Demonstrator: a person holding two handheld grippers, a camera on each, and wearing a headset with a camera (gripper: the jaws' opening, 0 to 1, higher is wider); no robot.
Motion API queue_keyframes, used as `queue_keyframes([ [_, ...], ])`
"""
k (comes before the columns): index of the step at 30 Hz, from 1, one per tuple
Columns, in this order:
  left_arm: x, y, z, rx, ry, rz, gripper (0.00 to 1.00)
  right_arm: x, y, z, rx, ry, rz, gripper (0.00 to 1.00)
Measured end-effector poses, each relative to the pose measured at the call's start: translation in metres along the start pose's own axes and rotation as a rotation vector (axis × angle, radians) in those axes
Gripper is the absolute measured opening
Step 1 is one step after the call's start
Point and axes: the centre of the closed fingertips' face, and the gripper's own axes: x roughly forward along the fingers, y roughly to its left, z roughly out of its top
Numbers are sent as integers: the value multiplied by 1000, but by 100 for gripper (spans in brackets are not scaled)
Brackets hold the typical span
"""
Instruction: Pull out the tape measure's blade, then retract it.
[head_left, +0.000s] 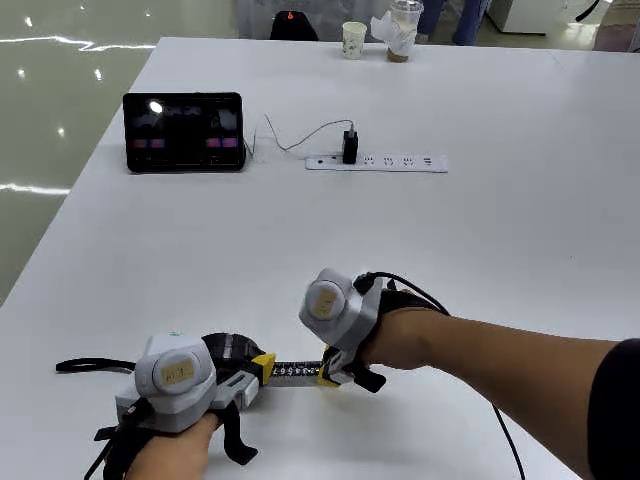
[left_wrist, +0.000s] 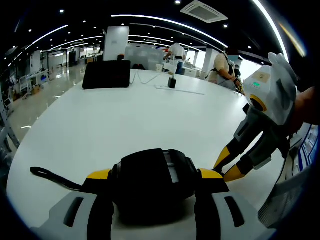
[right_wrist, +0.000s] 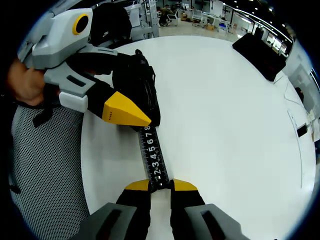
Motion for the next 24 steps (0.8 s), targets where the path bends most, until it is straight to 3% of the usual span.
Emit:
queue_keyframes([
  [8, 0, 0, 0, -4, 1, -3, 61, 2, 1, 5, -12, -18, 10, 11],
  [18, 0, 0, 0, -11, -1, -6, 61, 4, 3, 10, 47, -40, 29, 11],
  [24, -1, 0, 0, -12, -1, -8, 61, 6, 4, 13, 5, -55, 0, 10],
])
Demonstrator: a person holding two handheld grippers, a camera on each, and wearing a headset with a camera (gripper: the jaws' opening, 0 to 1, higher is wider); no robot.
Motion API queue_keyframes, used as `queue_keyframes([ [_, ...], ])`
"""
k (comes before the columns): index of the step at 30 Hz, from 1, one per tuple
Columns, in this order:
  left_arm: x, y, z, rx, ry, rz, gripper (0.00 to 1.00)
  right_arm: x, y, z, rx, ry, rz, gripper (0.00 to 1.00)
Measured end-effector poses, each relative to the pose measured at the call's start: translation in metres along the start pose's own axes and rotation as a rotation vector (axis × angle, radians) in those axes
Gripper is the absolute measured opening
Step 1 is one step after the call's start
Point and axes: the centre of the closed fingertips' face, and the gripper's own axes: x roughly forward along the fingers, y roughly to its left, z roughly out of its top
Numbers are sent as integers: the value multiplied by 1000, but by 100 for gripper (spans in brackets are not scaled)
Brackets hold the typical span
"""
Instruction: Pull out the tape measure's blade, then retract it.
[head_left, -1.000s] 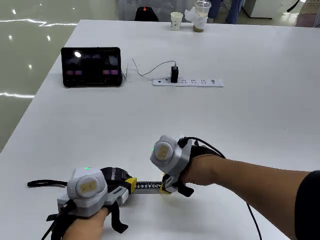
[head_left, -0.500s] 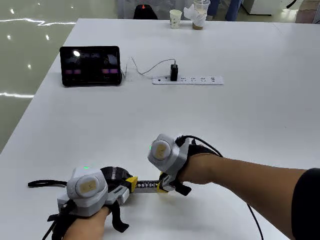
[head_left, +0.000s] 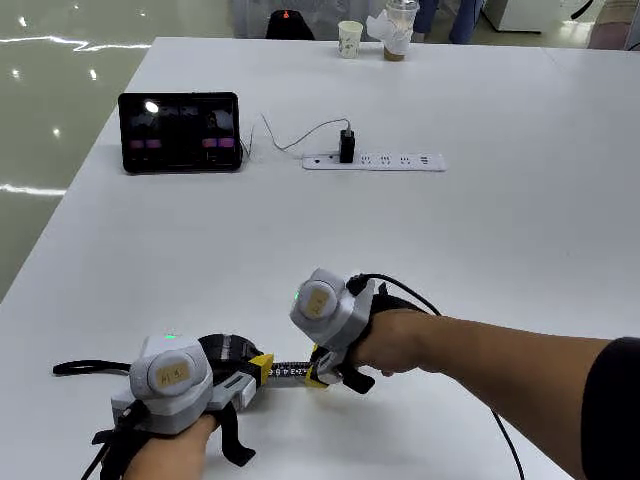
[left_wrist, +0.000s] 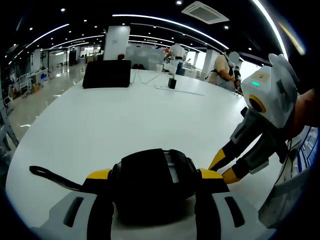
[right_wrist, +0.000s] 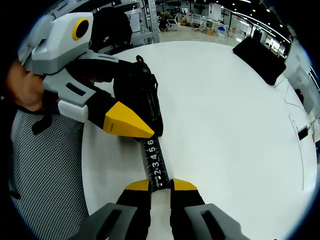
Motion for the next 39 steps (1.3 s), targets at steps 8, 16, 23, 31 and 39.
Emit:
queue_keyframes([
  [8, 0, 0, 0, -6, -1, -2, 61, 3, 0, 7, -7, -24, 10, 10],
  [16, 0, 0, 0, -7, -1, -4, 61, 5, 2, 11, -7, -35, 18, 10],
  [23, 0, 0, 0, -8, -2, -5, 61, 7, 3, 16, -16, -46, 23, 10],
  [31, 0, 0, 0, -10, -2, -6, 61, 9, 4, 23, -23, -59, 23, 10],
  [39, -1, 0, 0, -12, -2, -8, 61, 11, 5, 27, -11, -65, 25, 11],
])
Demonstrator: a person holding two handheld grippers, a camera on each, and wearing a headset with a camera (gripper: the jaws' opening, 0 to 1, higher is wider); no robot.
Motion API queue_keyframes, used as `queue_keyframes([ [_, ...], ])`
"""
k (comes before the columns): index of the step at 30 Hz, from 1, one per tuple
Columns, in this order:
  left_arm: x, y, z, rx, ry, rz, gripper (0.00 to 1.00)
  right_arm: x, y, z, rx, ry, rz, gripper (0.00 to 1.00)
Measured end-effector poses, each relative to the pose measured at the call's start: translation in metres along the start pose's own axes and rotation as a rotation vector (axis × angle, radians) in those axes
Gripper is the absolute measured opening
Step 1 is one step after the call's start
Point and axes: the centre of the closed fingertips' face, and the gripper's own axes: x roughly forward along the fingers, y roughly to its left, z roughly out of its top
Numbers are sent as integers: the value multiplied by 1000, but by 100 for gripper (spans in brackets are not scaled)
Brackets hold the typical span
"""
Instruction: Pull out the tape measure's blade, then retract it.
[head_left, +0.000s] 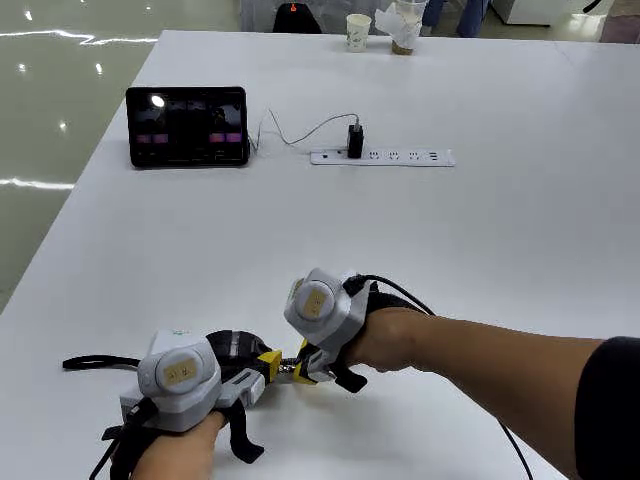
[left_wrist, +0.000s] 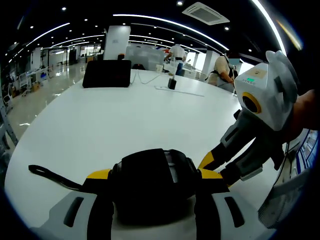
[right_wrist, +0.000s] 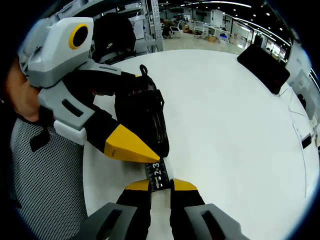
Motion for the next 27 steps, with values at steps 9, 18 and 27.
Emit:
queue_keyframes([
  [9, 0, 0, 0, -4, 0, -3, 61, 3, 2, 6, -2, -7, 1, 11],
  [18, 0, 0, 0, -5, -1, -6, 61, 6, 4, 11, -10, -19, -3, 11],
  [27, 0, 0, 0, -6, -2, -9, 61, 10, 5, 16, -20, -36, -4, 11],
])
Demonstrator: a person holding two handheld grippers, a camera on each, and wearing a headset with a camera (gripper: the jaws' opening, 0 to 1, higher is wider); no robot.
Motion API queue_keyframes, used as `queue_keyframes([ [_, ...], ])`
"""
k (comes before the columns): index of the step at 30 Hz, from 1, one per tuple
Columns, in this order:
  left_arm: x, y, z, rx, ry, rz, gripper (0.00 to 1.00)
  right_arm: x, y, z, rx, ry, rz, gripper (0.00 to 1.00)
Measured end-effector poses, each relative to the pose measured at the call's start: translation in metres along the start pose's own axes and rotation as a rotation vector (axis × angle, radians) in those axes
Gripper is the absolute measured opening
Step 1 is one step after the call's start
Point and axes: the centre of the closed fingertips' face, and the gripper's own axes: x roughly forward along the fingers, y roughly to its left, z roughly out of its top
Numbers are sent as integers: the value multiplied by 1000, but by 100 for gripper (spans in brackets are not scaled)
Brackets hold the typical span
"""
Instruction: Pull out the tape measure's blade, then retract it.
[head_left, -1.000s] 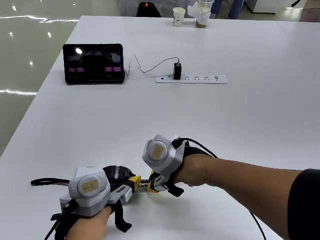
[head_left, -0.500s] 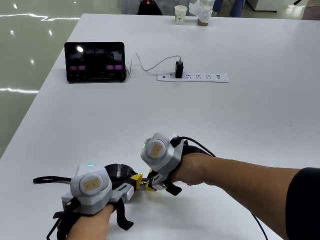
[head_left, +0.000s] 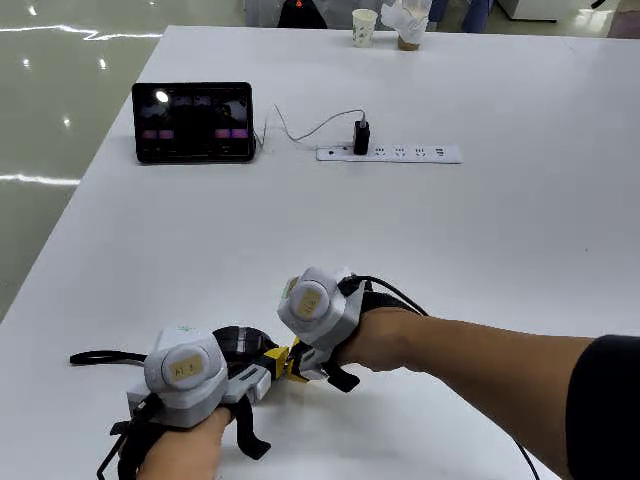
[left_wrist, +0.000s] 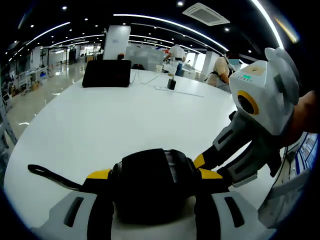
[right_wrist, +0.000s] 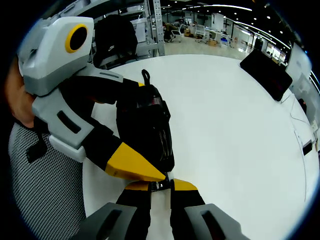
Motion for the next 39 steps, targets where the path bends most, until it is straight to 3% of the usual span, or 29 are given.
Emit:
queue_keyframes([
  [30, 1, -1, 0, 20, -3, 0, 62, 2, 1, 2, -30, -23, -14, 12],
  [35, 1, -1, -1, 35, 7, 8, 63, 1, 2, 1, -26, -36, -31, 14],
  [39, 2, -2, -1, 72, 42, -31, 63, -6, -1, 0, -3, -65, -51, 17],
])
